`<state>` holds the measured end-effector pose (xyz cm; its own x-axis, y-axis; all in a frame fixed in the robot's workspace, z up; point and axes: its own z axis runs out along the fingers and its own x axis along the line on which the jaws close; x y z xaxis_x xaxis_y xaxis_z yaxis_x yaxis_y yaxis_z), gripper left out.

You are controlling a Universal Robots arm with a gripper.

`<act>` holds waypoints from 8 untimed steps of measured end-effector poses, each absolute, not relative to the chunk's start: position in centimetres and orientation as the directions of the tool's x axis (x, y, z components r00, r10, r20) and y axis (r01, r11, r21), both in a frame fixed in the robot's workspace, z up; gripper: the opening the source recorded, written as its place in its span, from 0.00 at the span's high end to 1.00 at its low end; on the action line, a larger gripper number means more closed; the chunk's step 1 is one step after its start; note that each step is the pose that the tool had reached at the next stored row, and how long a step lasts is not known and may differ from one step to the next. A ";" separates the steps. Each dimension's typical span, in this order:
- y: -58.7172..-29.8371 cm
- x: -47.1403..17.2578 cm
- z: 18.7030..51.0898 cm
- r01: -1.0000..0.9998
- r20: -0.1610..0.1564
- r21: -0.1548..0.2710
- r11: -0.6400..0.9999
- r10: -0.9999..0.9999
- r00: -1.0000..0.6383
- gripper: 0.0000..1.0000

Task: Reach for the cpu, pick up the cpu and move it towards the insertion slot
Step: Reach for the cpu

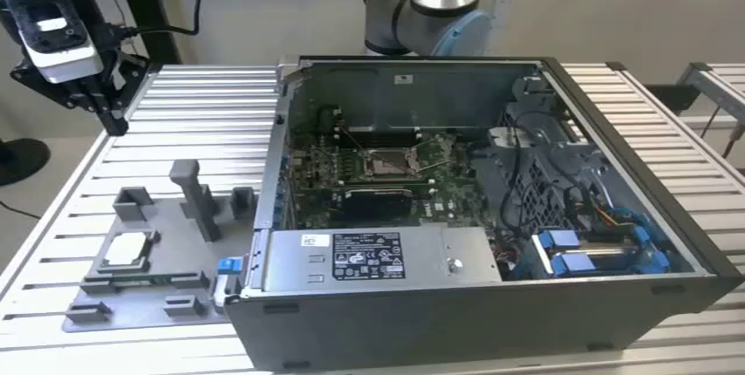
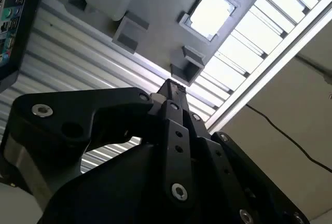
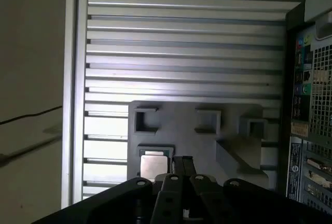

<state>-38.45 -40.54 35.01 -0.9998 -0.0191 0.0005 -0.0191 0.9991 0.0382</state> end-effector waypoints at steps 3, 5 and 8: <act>-40.5 -38.5 35.0 -0.019 0.001 0.038 0.999 -0.019 -1.000 1.00; -40.6 -38.5 35.0 -0.019 0.001 0.038 0.999 -0.019 -1.000 1.00; -41.2 -38.5 35.0 -0.019 0.001 0.038 0.999 -0.019 -1.000 1.00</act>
